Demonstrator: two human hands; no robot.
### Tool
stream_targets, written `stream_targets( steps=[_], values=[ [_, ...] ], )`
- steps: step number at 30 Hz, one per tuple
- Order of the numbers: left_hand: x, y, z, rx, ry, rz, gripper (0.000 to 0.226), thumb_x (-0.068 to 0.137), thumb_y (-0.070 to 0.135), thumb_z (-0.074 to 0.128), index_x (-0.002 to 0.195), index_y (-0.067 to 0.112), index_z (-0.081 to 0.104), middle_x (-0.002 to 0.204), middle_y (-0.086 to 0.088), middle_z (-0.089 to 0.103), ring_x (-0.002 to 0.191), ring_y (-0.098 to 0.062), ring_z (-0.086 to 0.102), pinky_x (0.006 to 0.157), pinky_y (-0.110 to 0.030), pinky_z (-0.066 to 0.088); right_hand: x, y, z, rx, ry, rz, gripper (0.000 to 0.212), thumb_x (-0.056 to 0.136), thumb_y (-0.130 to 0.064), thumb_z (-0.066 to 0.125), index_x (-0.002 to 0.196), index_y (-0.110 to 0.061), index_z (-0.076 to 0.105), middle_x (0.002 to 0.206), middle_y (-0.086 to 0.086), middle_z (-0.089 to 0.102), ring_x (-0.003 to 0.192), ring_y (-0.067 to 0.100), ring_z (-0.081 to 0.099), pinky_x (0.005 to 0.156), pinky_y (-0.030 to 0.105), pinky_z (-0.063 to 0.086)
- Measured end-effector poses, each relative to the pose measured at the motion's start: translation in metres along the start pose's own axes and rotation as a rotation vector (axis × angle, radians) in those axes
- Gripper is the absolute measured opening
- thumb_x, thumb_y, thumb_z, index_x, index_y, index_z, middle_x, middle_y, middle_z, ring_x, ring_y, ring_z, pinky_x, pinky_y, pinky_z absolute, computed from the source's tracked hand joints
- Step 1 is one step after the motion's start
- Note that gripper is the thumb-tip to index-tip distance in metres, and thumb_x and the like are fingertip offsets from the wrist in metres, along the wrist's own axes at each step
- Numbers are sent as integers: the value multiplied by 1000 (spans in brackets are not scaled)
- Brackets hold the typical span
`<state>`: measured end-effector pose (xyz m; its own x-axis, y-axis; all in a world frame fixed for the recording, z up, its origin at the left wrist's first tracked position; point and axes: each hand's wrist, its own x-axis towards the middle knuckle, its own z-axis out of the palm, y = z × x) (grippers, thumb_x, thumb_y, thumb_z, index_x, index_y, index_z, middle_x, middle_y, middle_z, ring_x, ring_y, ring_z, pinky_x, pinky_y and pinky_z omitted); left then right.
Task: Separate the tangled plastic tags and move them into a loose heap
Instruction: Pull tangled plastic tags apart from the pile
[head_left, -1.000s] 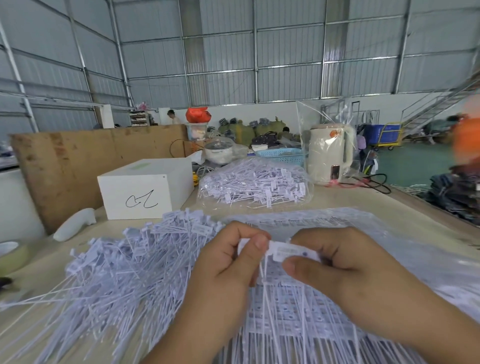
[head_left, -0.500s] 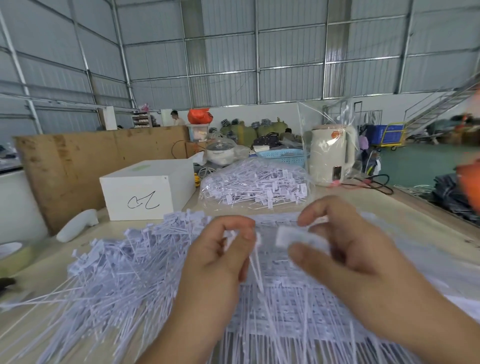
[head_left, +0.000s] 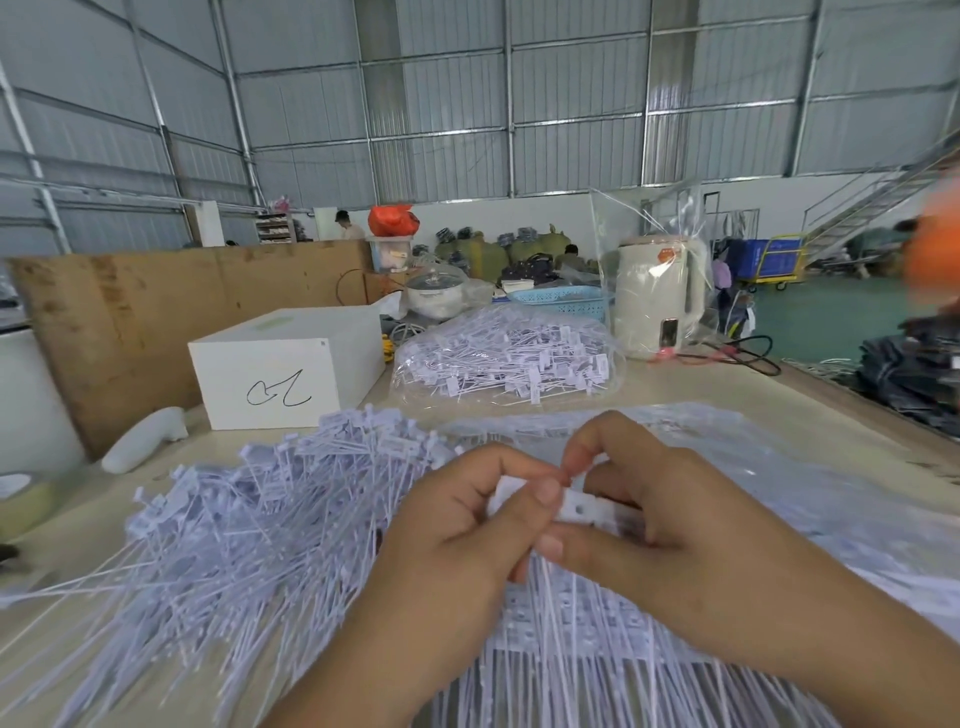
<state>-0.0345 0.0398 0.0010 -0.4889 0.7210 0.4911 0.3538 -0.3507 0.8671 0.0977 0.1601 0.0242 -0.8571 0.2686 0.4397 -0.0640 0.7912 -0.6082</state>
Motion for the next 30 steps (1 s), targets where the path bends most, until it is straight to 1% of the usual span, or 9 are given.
stream_targets(
  steps=[2, 5, 11, 14, 17, 19, 23, 26, 30],
  values=[
    [3, -1, -3, 0, 60, 18, 16, 73, 47, 67, 78, 33, 73, 47, 5, 47, 44, -8, 41, 46, -17, 33, 0, -1, -6, 2, -26, 57, 48, 69, -75, 57, 103, -43, 51, 61, -14, 57, 46, 6, 46, 45, 16, 34],
    [7, -1, -8, -4, 128, 15, 12, 78, 37, 63, 78, 31, 73, 46, 7, 45, 44, -7, 40, 45, -17, 32, 1, -6, -13, 61, -85, 114, 52, 75, -74, 53, 78, -22, 60, 58, 4, 56, 54, 33, 51, 52, 44, 44],
    [5, 1, -3, -103, 188, -3, 10, 79, 37, 66, 75, 29, 72, 46, 8, 43, 46, -6, 38, 48, -18, 34, 2, -17, 2, 115, 171, 54, 38, 78, -53, 56, 62, -19, 53, 45, -11, 32, 41, 4, 28, 42, 17, 24],
    [6, 6, -2, -355, 287, -52, 13, 77, 27, 66, 66, 23, 69, 46, 4, 40, 42, -8, 34, 42, -16, 32, 0, -16, 6, 180, 406, 57, 38, 77, -56, 51, 61, -22, 50, 43, -11, 34, 37, 4, 31, 39, 12, 26],
    [10, 4, -14, -384, 370, -97, 21, 91, 16, 58, 72, 17, 67, 49, 1, 40, 43, -9, 33, 44, -18, 34, 2, -9, -12, 235, 533, 73, 51, 76, -58, 53, 67, -8, 47, 49, -3, 30, 40, 6, 25, 38, 13, 21],
    [11, 2, -16, -241, 348, -75, 21, 92, 17, 59, 74, 20, 69, 51, 1, 42, 45, -9, 34, 46, -19, 33, -1, -9, -15, 265, 412, 59, 48, 80, -57, 61, 72, -10, 52, 51, -1, 33, 43, 10, 25, 39, 16, 23],
    [6, 0, -4, -40, 129, -2, 6, 84, 36, 69, 81, 35, 73, 45, 9, 46, 43, -6, 40, 44, -16, 33, -1, -7, 5, 140, 73, 16, 24, 84, -62, 58, 103, -49, 50, 54, -5, 55, 40, 6, 36, 40, 17, 29],
    [4, 0, -1, -71, -2, -16, 18, 85, 33, 56, 82, 36, 74, 47, 7, 50, 44, -7, 45, 43, -16, 36, 1, -3, 10, 22, 15, 4, 29, 86, -65, 53, 108, -49, 43, 62, -2, 62, 41, 6, 40, 43, 16, 28],
    [1, 4, -7, -31, -76, 16, 14, 76, 45, 67, 87, 37, 73, 57, 9, 59, 50, -6, 52, 48, -16, 40, 1, -2, 9, -21, 10, 35, 43, 75, -72, 49, 112, -52, 39, 65, 2, 62, 42, 7, 43, 44, 17, 29]
  ],
)
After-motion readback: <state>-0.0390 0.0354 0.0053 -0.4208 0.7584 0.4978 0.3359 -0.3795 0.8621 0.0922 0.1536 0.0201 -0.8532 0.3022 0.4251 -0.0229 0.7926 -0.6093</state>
